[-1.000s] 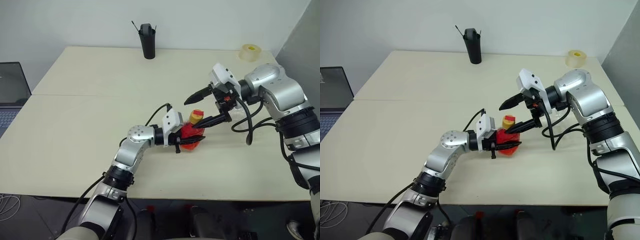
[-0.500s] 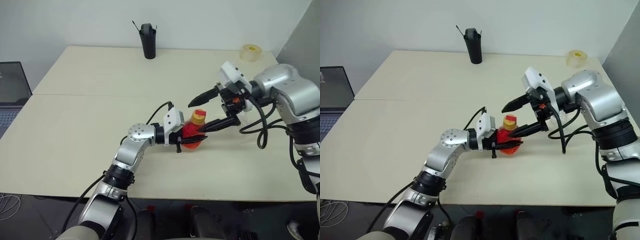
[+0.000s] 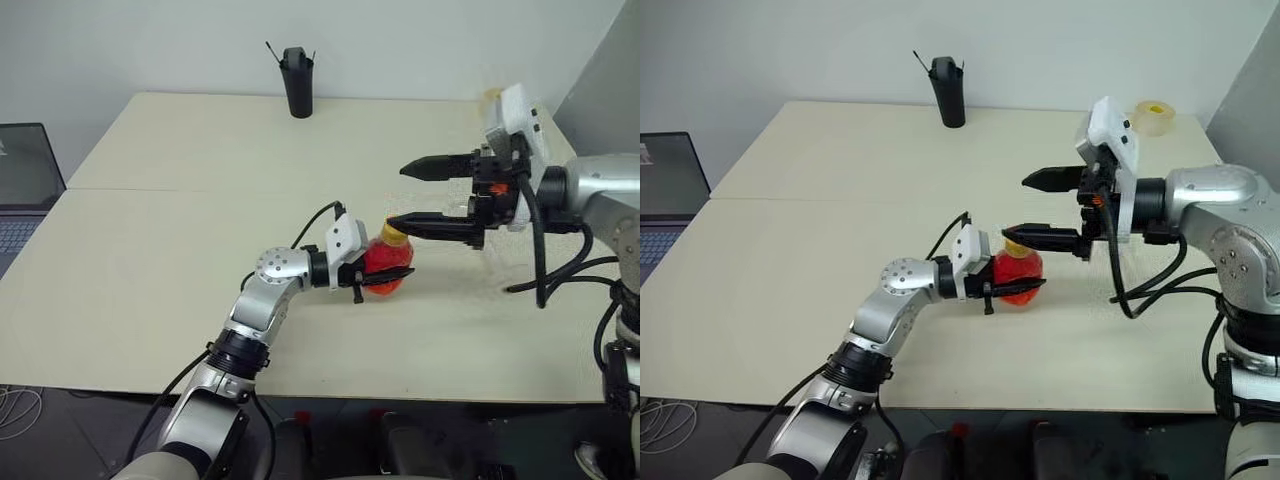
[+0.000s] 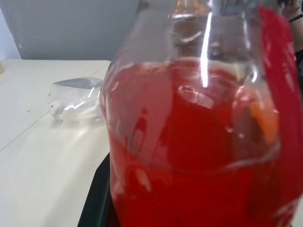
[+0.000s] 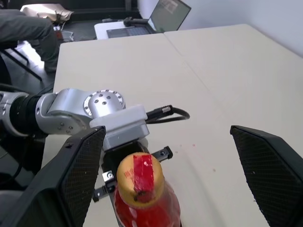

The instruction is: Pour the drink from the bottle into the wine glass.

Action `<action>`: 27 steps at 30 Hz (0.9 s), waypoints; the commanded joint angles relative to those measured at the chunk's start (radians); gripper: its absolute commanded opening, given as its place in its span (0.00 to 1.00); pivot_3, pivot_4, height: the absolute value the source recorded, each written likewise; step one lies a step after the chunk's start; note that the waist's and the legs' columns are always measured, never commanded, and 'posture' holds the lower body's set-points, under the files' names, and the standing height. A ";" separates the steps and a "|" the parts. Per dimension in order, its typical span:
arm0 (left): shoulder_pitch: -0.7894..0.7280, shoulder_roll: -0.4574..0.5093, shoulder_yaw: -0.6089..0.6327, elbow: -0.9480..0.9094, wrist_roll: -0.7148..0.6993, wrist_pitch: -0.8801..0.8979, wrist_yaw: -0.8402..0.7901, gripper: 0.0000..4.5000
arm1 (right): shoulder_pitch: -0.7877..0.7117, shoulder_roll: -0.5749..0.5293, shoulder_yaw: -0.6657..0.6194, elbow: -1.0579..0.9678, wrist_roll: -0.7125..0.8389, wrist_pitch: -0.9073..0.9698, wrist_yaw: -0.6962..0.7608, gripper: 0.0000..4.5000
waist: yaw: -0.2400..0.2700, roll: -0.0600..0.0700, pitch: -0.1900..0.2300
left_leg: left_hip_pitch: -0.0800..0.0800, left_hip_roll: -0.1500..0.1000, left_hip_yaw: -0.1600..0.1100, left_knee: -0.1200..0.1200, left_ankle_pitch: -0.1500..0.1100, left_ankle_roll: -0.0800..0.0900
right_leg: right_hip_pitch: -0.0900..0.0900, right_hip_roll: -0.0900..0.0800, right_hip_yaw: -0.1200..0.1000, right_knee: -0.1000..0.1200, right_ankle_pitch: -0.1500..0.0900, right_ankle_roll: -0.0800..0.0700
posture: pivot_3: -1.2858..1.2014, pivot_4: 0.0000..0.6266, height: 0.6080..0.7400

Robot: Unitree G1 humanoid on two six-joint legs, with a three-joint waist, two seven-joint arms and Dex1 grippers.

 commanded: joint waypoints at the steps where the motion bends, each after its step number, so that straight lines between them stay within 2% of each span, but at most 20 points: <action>1: -0.031 -0.004 0.017 -0.013 -0.019 -0.030 -0.001 0.30 | -0.045 0.075 -0.116 -0.152 0.088 0.153 -0.218 1.00 | 0.000 0.000 0.000 | 0.000 0.000 0.000 0.000 0.000 0.000 | 0.000 0.000 0.000 0.000 0.000 0.000 | 0.52 0.24 1.00; 6: -0.043 -0.005 0.018 0.020 -0.018 -0.043 -0.009 0.30 | -0.027 0.219 -0.184 -0.281 0.170 0.339 -0.415 1.00 | 0.000 0.000 0.000 | 0.000 0.000 -0.001 0.000 0.000 0.000 | 0.000 0.000 -0.001 0.000 0.000 0.000 | 0.52 0.24 1.00; 10: -0.053 -0.013 0.016 0.043 -0.021 -0.053 -0.017 0.30 | 0.019 0.257 -0.165 -0.330 0.183 0.391 -0.484 1.00 | -0.001 0.000 0.000 | -0.001 0.000 -0.001 0.000 0.000 0.000 | 0.000 0.001 -0.001 0.000 0.000 0.001 | 0.52 0.24 1.00; 18: -0.080 -0.022 0.016 0.085 -0.021 -0.076 -0.024 0.30 | 0.120 0.198 -0.012 -0.299 0.072 0.265 -0.513 1.00 | -0.002 0.000 0.000 | -0.001 -0.002 -0.001 0.000 0.000 0.000 | 0.000 0.003 -0.001 0.000 -0.001 0.001 | 0.52 0.24 1.00; 27: -0.060 -0.007 0.020 0.057 -0.020 -0.065 -0.010 0.30 | 0.172 0.177 0.041 -0.196 -0.024 0.033 -0.448 1.00 | -0.004 0.000 0.000 | -0.001 -0.002 0.000 0.000 0.000 0.000 | 0.000 0.004 0.000 0.000 -0.001 0.001 | 0.52 0.24 1.00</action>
